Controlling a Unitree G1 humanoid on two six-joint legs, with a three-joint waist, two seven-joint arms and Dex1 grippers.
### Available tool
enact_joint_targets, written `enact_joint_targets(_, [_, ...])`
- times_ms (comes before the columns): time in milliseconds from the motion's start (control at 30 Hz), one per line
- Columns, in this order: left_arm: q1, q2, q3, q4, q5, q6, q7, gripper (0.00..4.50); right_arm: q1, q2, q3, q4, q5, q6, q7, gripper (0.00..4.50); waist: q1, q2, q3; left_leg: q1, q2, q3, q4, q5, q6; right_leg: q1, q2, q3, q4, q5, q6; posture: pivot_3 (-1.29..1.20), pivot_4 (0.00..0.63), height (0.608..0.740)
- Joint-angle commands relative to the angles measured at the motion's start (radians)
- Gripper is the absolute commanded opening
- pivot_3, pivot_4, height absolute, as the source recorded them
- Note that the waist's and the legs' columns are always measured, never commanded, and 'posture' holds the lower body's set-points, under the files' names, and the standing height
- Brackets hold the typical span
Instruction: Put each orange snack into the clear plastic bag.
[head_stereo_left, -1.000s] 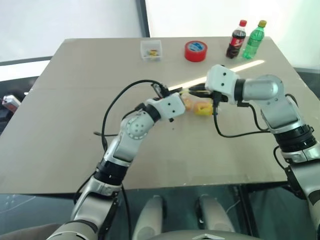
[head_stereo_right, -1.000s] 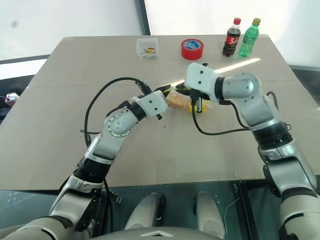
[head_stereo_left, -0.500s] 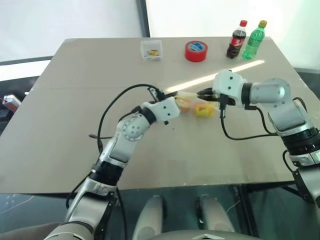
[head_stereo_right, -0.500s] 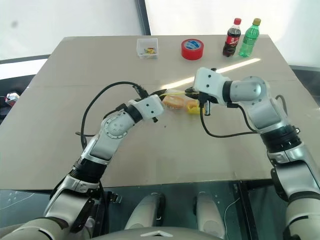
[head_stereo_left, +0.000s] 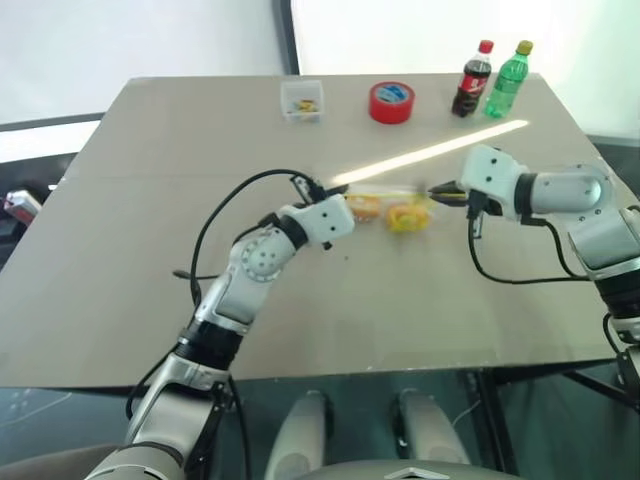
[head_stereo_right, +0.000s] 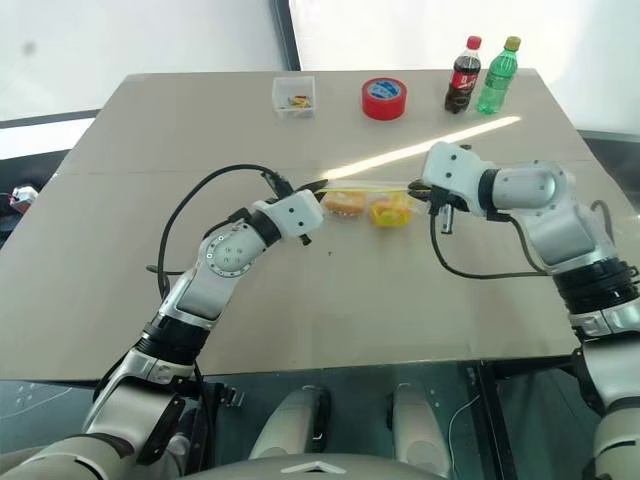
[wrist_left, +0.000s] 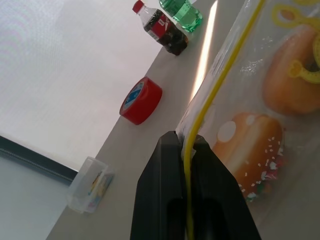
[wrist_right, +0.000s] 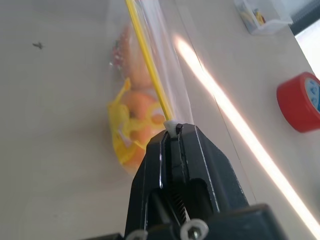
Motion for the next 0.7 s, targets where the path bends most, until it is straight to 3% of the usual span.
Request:
enact_joint_targets(33, [0.008,0.022,0.06,-0.001,-0.005,0.012,0.033,0.0,0.005,-0.069,-0.07,0.057,-0.06,0.053,-0.039,0.03,0.0,0.0,0.0,0.0,0.0,0.0,0.0,0.0,0.0,0.0,0.0,0.0,0.0,0.0,0.0,0.0,0.15,0.74])
enact_joint_targets(267, [-0.007,0.01,0.051,0.014,-0.003,0.011,0.037,0.0,0.005,-0.069,-0.059,0.059,-0.079,0.052,-0.058,0.03,0.001,0.0,0.0,0.0,0.0,0.0,0.0,0.0,0.0,0.0,0.0,0.0,0.0,0.0,0.0,0.0,0.15,0.74])
enact_joint_targets(533, [-0.278,-0.07,0.121,0.124,-0.03,0.019,0.173,0.0,-0.172,0.028,-0.12,0.166,-0.103,-0.084,-0.293,0.03,0.0,-0.001,0.001,-0.001,0.0,0.0,0.003,0.0,0.0,0.0,0.0,0.0,0.0,0.0,0.0,0.0,0.15,0.74])
enact_joint_targets(700, [-0.2,-0.044,0.11,0.002,-0.083,0.121,0.042,0.0,-0.065,-0.009,-0.172,-0.057,-0.013,0.079,-0.171,0.03,0.001,0.0,-0.001,-0.001,0.0,0.0,-0.003,0.0,0.0,0.0,0.0,0.0,-0.003,0.0,0.0,0.0,0.15,0.74])
